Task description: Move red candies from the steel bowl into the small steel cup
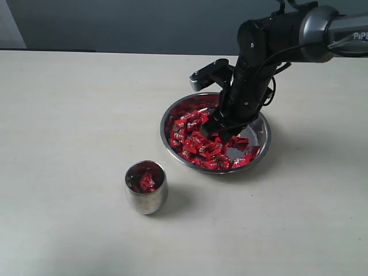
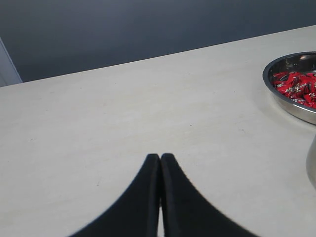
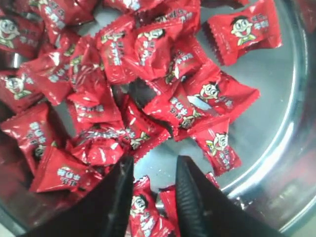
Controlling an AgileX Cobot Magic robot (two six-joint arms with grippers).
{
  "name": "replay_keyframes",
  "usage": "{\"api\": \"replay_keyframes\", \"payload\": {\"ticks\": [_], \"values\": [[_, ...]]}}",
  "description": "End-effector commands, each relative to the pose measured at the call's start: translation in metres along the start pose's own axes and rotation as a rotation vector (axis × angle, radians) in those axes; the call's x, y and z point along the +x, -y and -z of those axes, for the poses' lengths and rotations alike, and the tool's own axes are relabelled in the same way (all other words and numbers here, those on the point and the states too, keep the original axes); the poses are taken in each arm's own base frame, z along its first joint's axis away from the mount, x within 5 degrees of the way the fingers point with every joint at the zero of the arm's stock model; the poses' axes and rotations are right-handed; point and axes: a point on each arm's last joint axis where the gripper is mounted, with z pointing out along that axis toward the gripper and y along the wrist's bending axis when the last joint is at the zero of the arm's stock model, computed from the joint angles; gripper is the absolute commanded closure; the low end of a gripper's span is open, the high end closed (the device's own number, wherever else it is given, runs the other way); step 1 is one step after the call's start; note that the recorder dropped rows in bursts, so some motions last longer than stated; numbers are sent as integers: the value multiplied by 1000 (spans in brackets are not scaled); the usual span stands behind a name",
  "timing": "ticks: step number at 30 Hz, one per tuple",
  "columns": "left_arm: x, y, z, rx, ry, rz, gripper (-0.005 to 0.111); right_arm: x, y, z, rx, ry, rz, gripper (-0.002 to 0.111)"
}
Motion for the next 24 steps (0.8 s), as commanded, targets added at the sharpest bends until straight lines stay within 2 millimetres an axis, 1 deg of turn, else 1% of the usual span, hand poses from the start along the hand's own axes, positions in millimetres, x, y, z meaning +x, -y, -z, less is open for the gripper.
{"api": "replay_keyframes", "payload": {"ticks": [1,5,9,14,24], "values": [[-1,0,0,7,13,5,106,3,8,-10,52,-37,-1,78],[-1,0,0,7,13,5,106,4,10,-19,69,-62,9,78],[-1,0,0,7,13,5,106,2,11,-23,83,-47,3,78],[-1,0,0,7,13,5,106,1,15,-23,126,-38,7,78],[-1,0,0,7,13,5,106,0,16,-23,132,-19,12,78]]}}
